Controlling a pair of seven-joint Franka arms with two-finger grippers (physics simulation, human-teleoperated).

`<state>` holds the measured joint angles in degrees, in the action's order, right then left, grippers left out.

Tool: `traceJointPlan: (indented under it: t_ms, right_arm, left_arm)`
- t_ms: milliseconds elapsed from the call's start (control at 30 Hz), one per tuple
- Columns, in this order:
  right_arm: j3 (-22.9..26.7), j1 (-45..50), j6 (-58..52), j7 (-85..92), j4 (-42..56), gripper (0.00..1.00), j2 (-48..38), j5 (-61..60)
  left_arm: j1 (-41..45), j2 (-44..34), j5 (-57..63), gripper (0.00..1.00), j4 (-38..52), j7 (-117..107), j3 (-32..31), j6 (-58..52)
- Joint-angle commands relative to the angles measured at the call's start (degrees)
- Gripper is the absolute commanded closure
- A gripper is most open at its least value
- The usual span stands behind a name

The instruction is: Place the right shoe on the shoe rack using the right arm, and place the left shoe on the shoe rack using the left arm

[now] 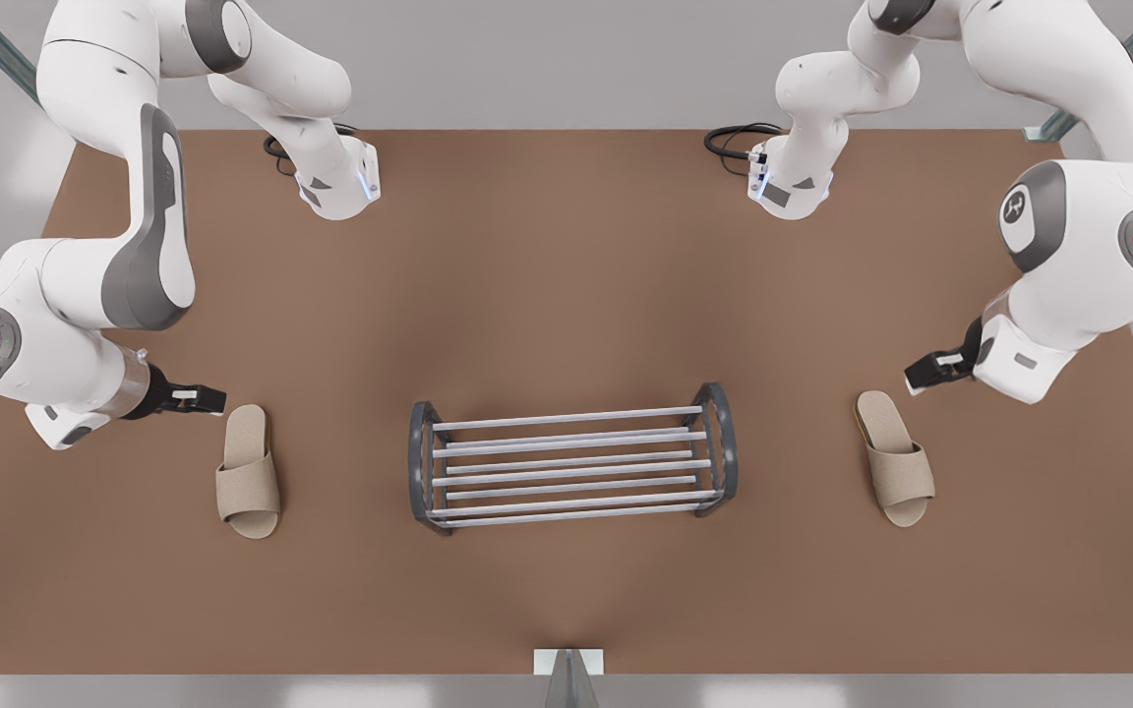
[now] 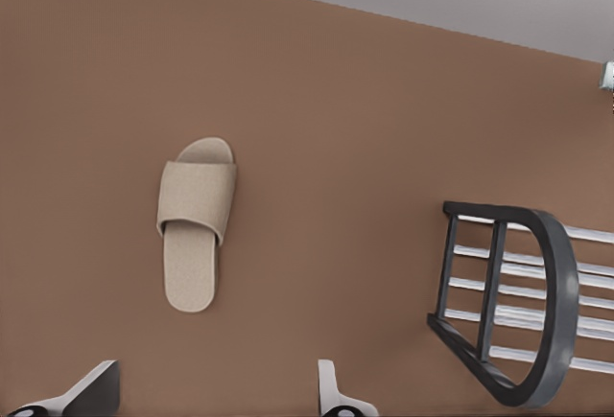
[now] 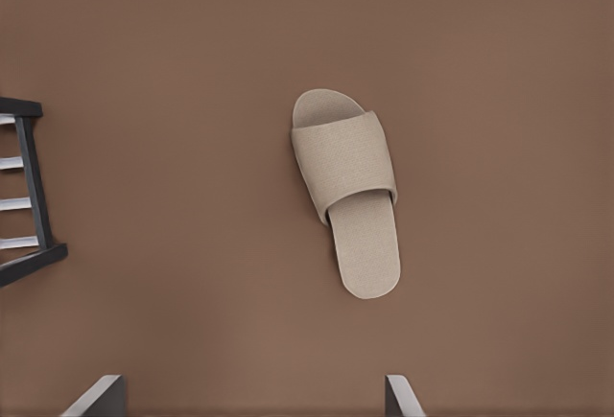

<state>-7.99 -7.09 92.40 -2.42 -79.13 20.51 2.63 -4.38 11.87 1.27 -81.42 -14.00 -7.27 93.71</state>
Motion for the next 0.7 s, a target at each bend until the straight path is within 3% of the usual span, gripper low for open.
traceJointPlan:
  t_ms: [0, 100, 167, 233, 333, 433, 467, 533, 600, 667]
  right_arm:
    - [0.0, 0.2, 0.1, 0.0, 0.0, 0.00, 0.1, 0.1]
    - [-0.1, 1.7, 0.1, -0.2, -0.1, 0.00, 1.7, 1.0]
    - [0.0, 1.5, 0.1, 0.0, -1.0, 0.00, 2.5, -1.0]
    - [-0.1, 1.0, 2.1, 0.0, -5.7, 0.00, 1.9, -1.0]
    - [-0.1, -0.2, 17.2, 1.6, -27.3, 0.00, -9.4, -1.0]
    - [-0.1, -6.2, 17.9, 12.2, -26.8, 0.00, -9.3, -1.0]
    - [-2.2, -11.5, 19.7, 18.7, -27.0, 0.00, -9.4, -1.0]
    - [-32.7, -43.1, 22.7, 24.2, -26.8, 0.00, -8.6, 5.3]
    - [-48.3, -53.7, 24.2, 24.1, -26.8, 0.00, -8.0, 13.5]
    - [-57.1, -57.8, 24.3, 24.1, -26.6, 0.00, -3.6, 24.2]
  left_arm:
    - [0.0, 0.0, 0.0, 0.00, 0.0, 19.8, 0.0, -0.4]
    - [0.1, 0.8, 0.4, 0.00, 0.0, 19.7, 0.0, -0.2]
    - [5.2, 3.7, 16.0, 0.00, -0.8, 17.5, 0.0, 0.2]
    - [11.3, 7.3, 31.5, 0.00, -4.4, -3.3, 0.1, 0.5]
    - [14.5, 9.8, 46.3, 0.00, -12.0, -37.1, 0.1, 8.6]
    - [14.1, 9.7, 52.1, 0.00, -18.0, -58.2, 1.2, 16.1]
    - [14.1, 9.7, 52.1, 0.00, -19.7, -64.9, 2.2, 20.7]
    - [14.1, 9.8, 52.9, 0.00, -22.0, -82.5, 2.5, 27.4]
    - [14.1, 9.8, 56.3, 0.00, -25.7, -103.0, 2.5, 34.4]
    - [14.1, 10.1, 62.0, 0.00, -26.2, -121.1, 2.5, 35.8]
